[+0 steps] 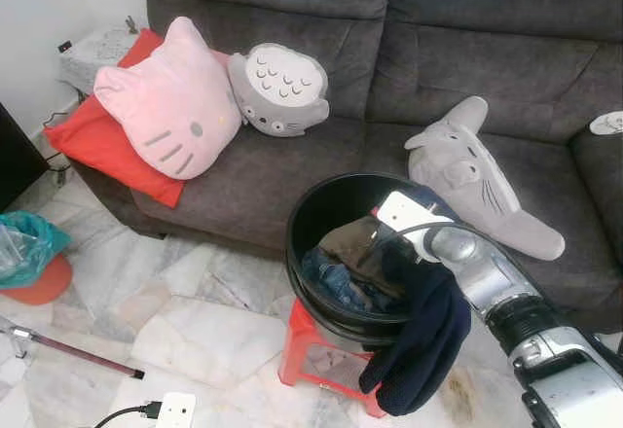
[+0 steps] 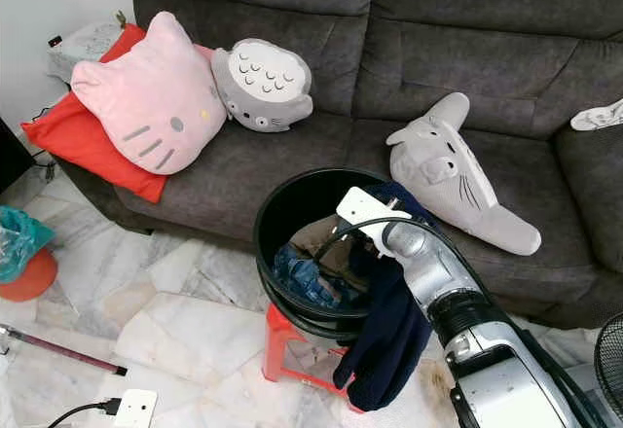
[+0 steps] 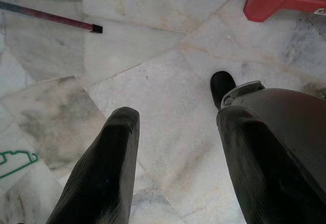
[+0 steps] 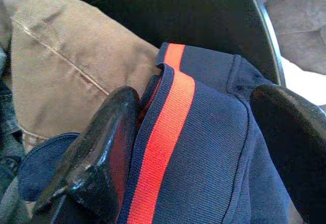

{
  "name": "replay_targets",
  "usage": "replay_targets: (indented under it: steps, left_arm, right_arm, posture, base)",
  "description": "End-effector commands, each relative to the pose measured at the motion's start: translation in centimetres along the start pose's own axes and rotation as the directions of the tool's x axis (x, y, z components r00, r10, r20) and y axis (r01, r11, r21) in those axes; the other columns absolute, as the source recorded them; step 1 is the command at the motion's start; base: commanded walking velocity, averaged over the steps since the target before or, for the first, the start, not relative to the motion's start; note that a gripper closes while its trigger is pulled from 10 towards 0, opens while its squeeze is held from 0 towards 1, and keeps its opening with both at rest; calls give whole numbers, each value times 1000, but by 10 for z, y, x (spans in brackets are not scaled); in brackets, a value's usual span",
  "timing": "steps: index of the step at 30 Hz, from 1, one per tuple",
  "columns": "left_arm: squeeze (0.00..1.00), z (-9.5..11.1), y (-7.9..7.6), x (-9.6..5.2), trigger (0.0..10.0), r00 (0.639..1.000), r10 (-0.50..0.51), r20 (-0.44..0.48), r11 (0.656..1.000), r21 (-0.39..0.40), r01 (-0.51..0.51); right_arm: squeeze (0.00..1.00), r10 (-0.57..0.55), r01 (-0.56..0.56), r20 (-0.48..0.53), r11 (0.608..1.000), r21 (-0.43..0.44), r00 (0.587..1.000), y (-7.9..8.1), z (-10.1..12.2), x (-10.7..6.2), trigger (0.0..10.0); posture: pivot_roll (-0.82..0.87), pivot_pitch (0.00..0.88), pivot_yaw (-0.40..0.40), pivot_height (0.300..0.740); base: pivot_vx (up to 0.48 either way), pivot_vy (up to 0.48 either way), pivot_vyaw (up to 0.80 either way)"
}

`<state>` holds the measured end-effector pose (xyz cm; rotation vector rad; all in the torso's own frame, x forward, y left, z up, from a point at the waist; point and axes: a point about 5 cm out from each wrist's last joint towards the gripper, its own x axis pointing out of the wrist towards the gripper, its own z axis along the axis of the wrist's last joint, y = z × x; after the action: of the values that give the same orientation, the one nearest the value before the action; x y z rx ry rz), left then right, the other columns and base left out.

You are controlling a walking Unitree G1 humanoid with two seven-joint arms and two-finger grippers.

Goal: Hang hanger

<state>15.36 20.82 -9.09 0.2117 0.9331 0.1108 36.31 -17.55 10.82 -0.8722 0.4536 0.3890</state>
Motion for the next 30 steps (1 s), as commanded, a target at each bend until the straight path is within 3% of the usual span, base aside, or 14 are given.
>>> replay_targets:
  steps: [1, 17, 30]
  left_arm:
    - [0, -7, 0, -2, 10000, 1000, 1, -25, 1000, -9, -1]
    - [0, -7, 0, -2, 10000, 1000, 0, -25, 1000, -10, -1]
    - [0, -7, -1, -2, 10000, 1000, 0, -25, 1000, -12, 0]
  right_arm:
    - [0, -32, 32, 4, 999, 0, 999, -9, 3, -2, 10000]
    - [0, -72, 71, -8, 997, -24, 997, -10, 4, -4, 10000]
    - [0, -41, 42, 37, 999, -14, 998, 10, 7, -5, 10000]
  posture:
    - [-90, 86, 15, 740]
    - [-93, 88, 15, 740]
    - [-90, 83, 12, 740]
  base:
    - [0, 0, 0]
    - [0, 0, 0]
    - [0, 0, 0]
